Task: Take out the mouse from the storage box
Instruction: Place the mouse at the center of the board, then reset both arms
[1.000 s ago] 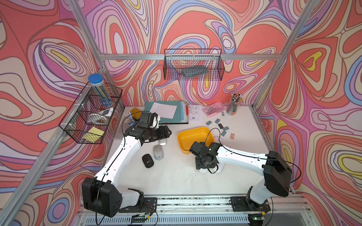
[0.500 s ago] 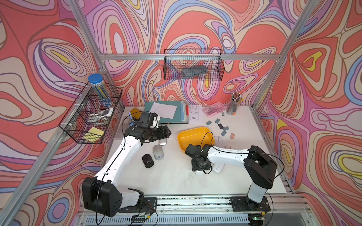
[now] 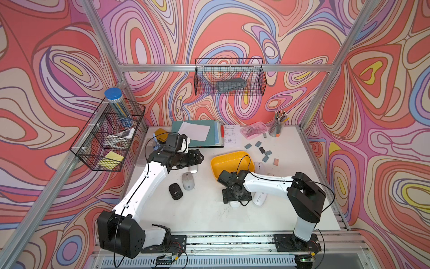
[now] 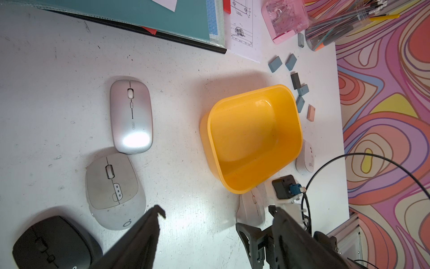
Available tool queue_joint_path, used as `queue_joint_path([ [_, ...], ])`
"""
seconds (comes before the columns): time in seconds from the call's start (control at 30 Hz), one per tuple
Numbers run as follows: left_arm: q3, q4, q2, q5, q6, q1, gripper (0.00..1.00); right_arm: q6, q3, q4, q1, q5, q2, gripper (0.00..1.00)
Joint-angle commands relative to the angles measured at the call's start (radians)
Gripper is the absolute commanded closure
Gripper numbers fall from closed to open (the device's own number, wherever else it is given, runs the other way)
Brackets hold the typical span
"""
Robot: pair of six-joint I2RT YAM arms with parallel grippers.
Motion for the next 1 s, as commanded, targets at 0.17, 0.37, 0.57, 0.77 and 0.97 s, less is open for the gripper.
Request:
queue_joint_path([
  [0.17, -0.031, 0.055, -0.065, 0.042, 0.059, -0.008, 0.20, -0.034, 0.141, -0.169, 0.007, 0.189, -0.311, 0.02],
  [0.37, -0.040, 0.042, -0.147, -0.370, 0.041, -0.035, 0.01, -0.153, 0.159, -0.124, 0.005, 0.761, -0.516, 0.02],
  [0.57, -0.239, 0.354, -0.267, -0.437, 0.000, -0.039, 0.01, -1.054, -0.395, 1.287, -0.019, 1.061, -0.558, 0.02],
  [0.77, -0.447, 0.646, -0.309, -0.598, 0.275, -0.017, 0.01, -1.372, -0.577, 1.932, -0.281, 0.907, -0.430, 0.02],
  [0.97, -0.754, 1.087, -0.350, -0.629, 0.339, 0.062, 0.01, -1.140, -0.649, 1.652, -0.549, 0.481, -0.509, 0.02],
])
